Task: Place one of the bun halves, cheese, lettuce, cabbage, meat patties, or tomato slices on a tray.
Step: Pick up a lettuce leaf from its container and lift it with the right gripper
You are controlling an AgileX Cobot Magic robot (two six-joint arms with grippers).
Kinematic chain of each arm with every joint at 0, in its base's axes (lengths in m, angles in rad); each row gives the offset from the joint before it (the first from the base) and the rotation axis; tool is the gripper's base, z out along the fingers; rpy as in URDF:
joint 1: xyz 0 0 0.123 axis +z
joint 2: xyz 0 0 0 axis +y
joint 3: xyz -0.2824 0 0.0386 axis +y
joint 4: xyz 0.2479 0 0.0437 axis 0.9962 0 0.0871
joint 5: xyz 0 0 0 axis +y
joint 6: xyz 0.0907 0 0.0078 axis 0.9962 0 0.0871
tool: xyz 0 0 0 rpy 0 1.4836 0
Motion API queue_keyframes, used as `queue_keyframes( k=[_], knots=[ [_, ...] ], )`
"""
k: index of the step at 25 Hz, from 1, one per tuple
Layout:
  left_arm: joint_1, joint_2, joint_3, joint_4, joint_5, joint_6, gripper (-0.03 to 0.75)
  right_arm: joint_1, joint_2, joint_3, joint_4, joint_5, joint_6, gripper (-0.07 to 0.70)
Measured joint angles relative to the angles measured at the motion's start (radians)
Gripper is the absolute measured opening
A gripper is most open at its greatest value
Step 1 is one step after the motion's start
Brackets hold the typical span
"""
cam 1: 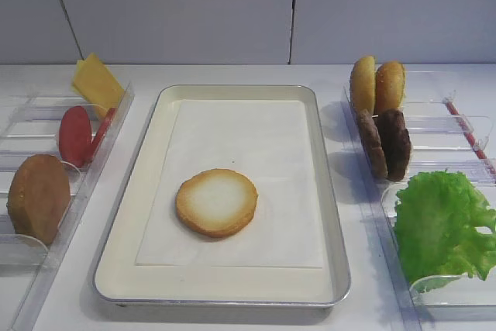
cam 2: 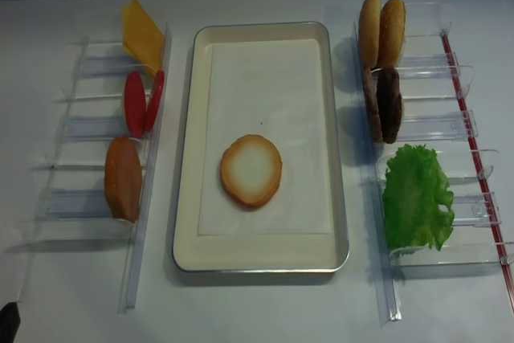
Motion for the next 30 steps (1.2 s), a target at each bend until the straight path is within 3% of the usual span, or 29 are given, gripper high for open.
queue_keyframes(
  k=[20, 30],
  knots=[
    [0.0, 0.0, 0.0, 0.0, 0.0, 0.0, 0.322, 0.0, 0.007, -0.024, 0.05, 0.004, 0.0, 0.575],
    [0.0, 0.0, 0.0, 0.0, 0.0, 0.0, 0.322, 0.0, 0.29, -0.127, 0.158, 0.077, 0.0, 0.575]
  ],
)
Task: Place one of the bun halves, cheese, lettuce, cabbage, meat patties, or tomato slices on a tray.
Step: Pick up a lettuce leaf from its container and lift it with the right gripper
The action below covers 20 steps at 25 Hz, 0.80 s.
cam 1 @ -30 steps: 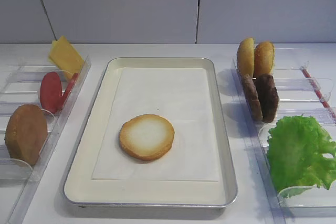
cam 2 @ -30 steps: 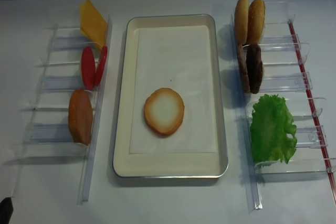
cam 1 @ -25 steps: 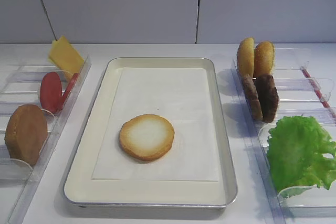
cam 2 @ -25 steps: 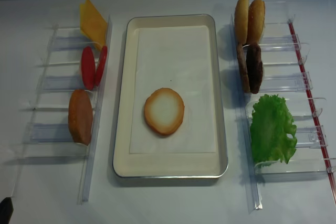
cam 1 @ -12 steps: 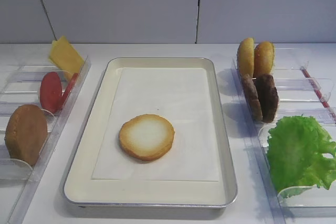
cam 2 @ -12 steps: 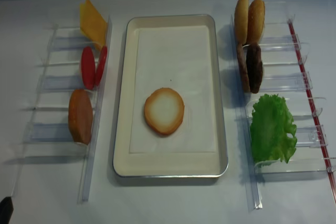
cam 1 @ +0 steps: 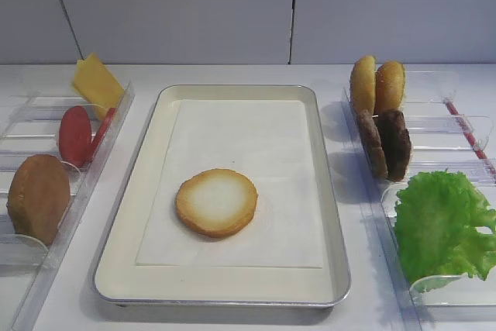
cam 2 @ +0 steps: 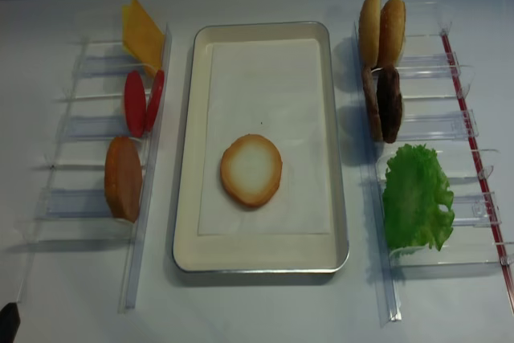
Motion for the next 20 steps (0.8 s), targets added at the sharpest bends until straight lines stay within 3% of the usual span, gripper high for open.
queue_keyframes(
  k=[6, 13, 20],
  knots=[
    [0.0, 0.0, 0.0, 0.0, 0.0, 0.0, 0.322, 0.0, 0.185, -0.072, 0.078, 0.05, 0.0, 0.575],
    [0.0, 0.0, 0.0, 0.0, 0.0, 0.0, 0.322, 0.0, 0.328, -0.099, 0.321, 0.05, -0.104, 0.575],
    [0.0, 0.0, 0.0, 0.0, 0.0, 0.0, 0.322, 0.001, 0.413, -0.099, 0.397, 0.01, -0.175, 0.575]
  ],
)
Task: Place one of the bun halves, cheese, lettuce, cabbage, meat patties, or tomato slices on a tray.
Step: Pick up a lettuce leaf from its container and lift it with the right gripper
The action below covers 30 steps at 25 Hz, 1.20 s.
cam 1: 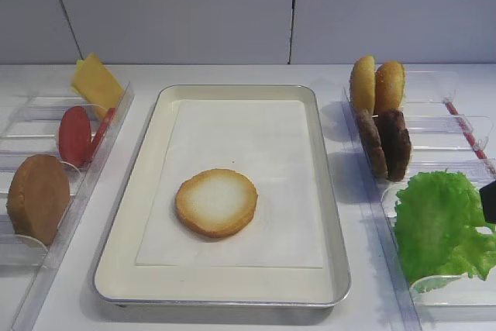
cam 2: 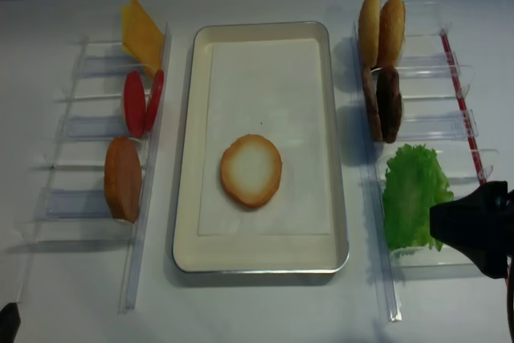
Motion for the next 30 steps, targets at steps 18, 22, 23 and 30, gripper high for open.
queue_keyframes(
  k=[18, 22, 23, 30],
  knots=[
    [0.0, 0.0, 0.0, 0.0, 0.0, 0.0, 0.322, 0.161, 0.223, -0.004, -0.109, -0.15, 0.085, 0.575],
    [0.0, 0.0, 0.0, 0.0, 0.0, 0.0, 0.322, 0.222, 0.296, -0.004, -0.118, -0.213, 0.096, 0.575],
    [0.0, 0.0, 0.0, 0.0, 0.0, 0.0, 0.322, 0.231, 0.314, -0.004, -0.119, -0.222, 0.099, 0.575],
    [0.0, 0.0, 0.0, 0.0, 0.0, 0.0, 0.322, 0.236, 0.401, -0.004, -0.144, -0.288, 0.1, 0.575]
  ],
)
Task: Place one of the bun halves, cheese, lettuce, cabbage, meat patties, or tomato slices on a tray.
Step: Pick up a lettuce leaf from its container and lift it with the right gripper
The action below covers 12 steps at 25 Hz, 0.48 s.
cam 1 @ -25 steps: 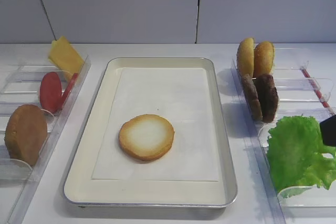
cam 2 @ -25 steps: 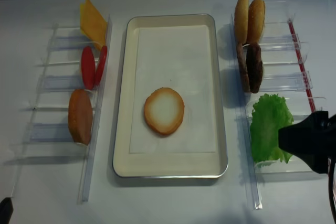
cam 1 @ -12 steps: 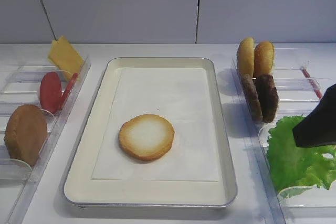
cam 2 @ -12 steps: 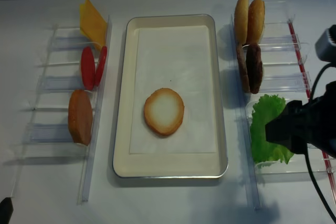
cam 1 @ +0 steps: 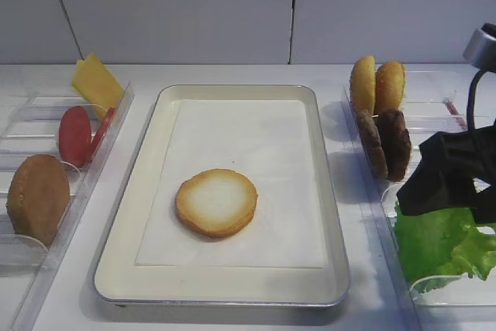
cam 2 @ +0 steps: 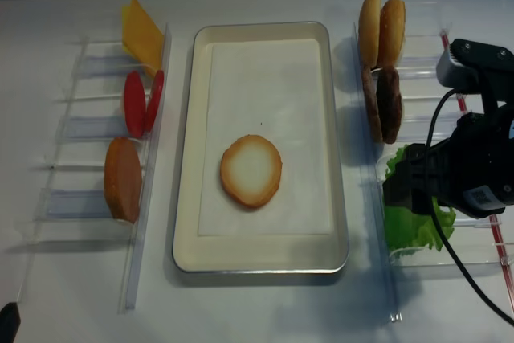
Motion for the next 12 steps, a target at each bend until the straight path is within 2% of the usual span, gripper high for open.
queue_keyframes(
  k=[7, 12],
  knots=[
    [0.0, 0.0, 0.0, 0.0, 0.0, 0.0, 0.322, 0.0, 0.081, 0.0, -0.006, -0.065, 0.0, 0.575],
    [0.0, 0.0, 0.0, 0.0, 0.0, 0.0, 0.322, 0.0, 0.095, 0.0, -0.006, -0.08, -0.016, 0.575]
  ],
)
